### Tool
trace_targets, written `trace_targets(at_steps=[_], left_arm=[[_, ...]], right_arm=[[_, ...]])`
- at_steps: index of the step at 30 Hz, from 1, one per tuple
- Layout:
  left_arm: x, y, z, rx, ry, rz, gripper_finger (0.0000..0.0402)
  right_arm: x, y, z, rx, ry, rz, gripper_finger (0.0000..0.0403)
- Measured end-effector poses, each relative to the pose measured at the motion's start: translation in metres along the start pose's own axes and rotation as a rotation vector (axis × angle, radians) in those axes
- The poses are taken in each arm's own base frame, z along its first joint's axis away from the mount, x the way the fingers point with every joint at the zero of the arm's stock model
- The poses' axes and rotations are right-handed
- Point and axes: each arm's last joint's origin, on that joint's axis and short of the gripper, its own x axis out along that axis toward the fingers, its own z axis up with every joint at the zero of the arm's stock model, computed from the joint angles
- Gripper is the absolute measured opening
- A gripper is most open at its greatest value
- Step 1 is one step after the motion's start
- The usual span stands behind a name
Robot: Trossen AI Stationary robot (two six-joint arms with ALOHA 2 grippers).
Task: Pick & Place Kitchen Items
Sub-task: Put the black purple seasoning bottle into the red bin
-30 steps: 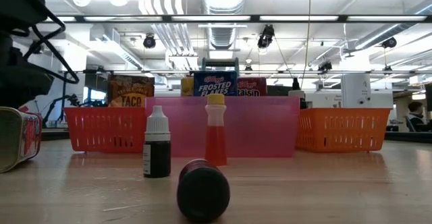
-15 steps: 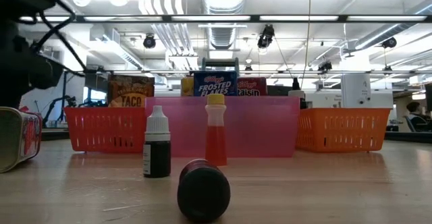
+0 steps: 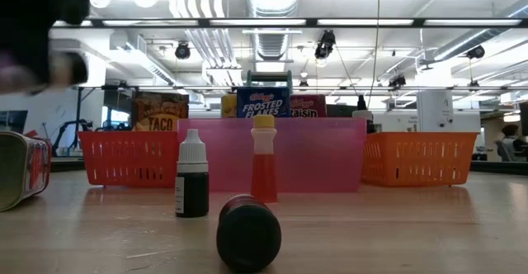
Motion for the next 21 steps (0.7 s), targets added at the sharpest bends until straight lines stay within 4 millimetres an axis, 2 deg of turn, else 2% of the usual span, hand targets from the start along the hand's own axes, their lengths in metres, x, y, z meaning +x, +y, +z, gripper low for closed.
trace_targets(at_steps=[7,16,21], left_arm=[[-0.019,-0.023,0.001,0.224,-0.448,-0.182,0.0191],[-0.03,-0.062,0.004,0.493,-0.808,-0.389,0.0192],[-0.038,-0.071,0.007,0.598,-1.0,-0.501,0.0192]], right_arm=[[0.001,0.005,0.0,0.005,-0.032,0.028,0.0008],[0.008,0.024,-0.005,-0.019,-0.228,0.161,0.0009],[0.014,0.039,-0.004,-0.075,-0.327,0.223,0.0016]])
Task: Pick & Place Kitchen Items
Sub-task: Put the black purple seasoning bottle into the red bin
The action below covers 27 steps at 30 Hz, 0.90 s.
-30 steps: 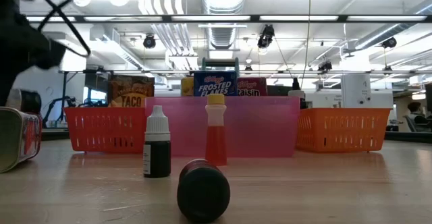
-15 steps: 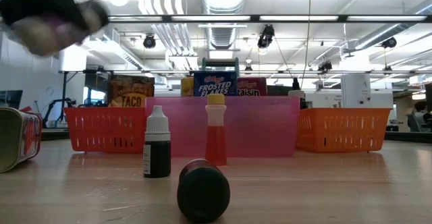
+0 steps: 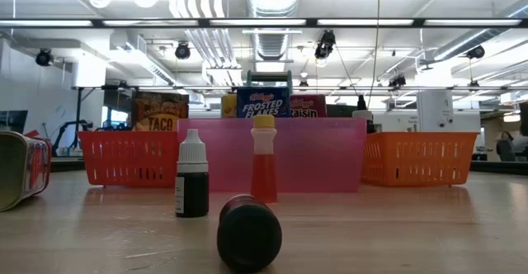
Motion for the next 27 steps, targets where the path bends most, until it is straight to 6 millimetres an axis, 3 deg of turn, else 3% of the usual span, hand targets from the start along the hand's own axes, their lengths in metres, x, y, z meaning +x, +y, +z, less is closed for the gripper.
trace_targets(at_steps=[8,15,21,27], left_arm=[[0.005,0.017,-0.01,0.015,-0.273,-0.298,0.0193],[0.024,0.035,-0.016,0.054,-0.299,-0.299,0.0193],[0.047,0.021,-0.014,0.108,-0.292,-0.344,0.0193],[0.071,0.0,-0.009,0.174,-0.274,-0.338,0.0193]], right_arm=[[0.028,0.024,0.0,-0.086,-0.078,-0.018,0.008],[0.064,0.026,0.011,0.033,-0.092,0.075,0.0152],[0.09,0.025,0.023,0.018,-0.035,0.025,0.0208],[0.096,0.031,0.022,-0.012,0.067,0.013,0.0259]])
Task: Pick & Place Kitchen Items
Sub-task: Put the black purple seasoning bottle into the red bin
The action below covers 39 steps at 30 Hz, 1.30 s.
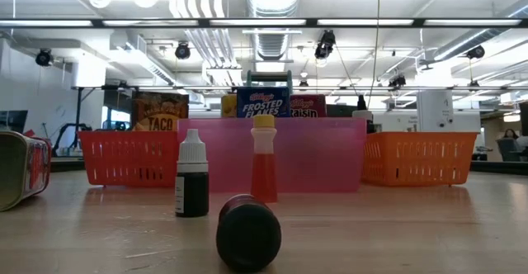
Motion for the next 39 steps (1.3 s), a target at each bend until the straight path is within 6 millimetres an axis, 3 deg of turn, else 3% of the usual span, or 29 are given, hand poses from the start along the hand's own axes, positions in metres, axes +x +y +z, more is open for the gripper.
trace_targets(at_steps=[7,15,31,39], left_arm=[[0.037,-0.012,0.002,0.081,0.076,-0.015,0.0193],[0.069,-0.008,0.002,0.141,0.115,0.019,0.0193],[0.073,0.002,0.007,0.105,0.059,-0.011,0.0193],[0.073,0.002,0.006,0.097,0.064,-0.022,0.0193]], right_arm=[[-0.005,-0.001,-0.006,0.001,0.048,0.003,0.03],[-0.006,0.001,-0.005,-0.028,0.022,0.008,0.0306],[-0.006,0.002,0.001,-0.087,-0.035,0.011,0.0209],[-0.006,0.002,0.001,-0.088,-0.034,0.011,0.0219]])
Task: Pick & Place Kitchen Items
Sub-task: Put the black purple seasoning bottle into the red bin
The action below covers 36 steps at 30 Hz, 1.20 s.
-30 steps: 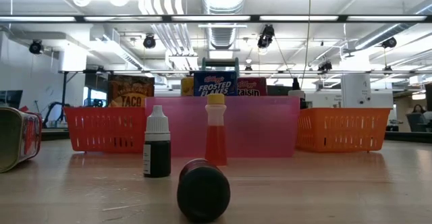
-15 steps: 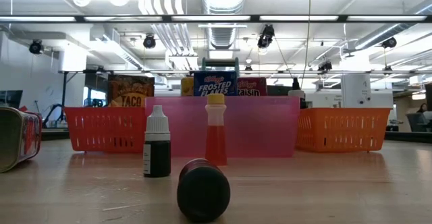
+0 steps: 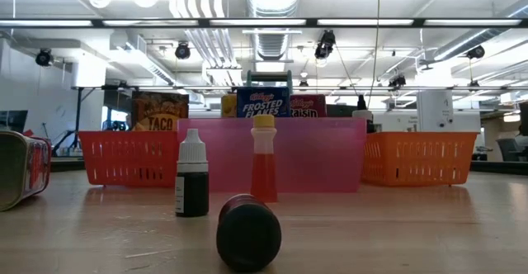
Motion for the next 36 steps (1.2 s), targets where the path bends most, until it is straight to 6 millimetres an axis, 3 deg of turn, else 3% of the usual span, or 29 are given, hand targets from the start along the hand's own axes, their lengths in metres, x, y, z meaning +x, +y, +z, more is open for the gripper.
trace_targets(at_steps=[7,18,27,36], left_arm=[[-0.001,0.003,0.008,-0.028,0.099,-0.009,0.0202],[-0.008,0.016,0.047,-0.117,0.586,-0.044,0.0318],[-0.019,0.032,0.09,-0.18,0.727,-0.023,0.0321],[-0.025,0.034,0.089,-0.299,0.833,-0.067,0.0321]], right_arm=[[0.0,0.0,-0.002,-0.008,0.013,0.004,0.0215],[-0.001,0.0,-0.012,-0.01,0.104,0.009,0.0217],[-0.005,0.002,-0.03,0.097,0.284,0.116,0.0214],[-0.007,0.004,-0.036,0.164,0.371,0.203,0.0216]])
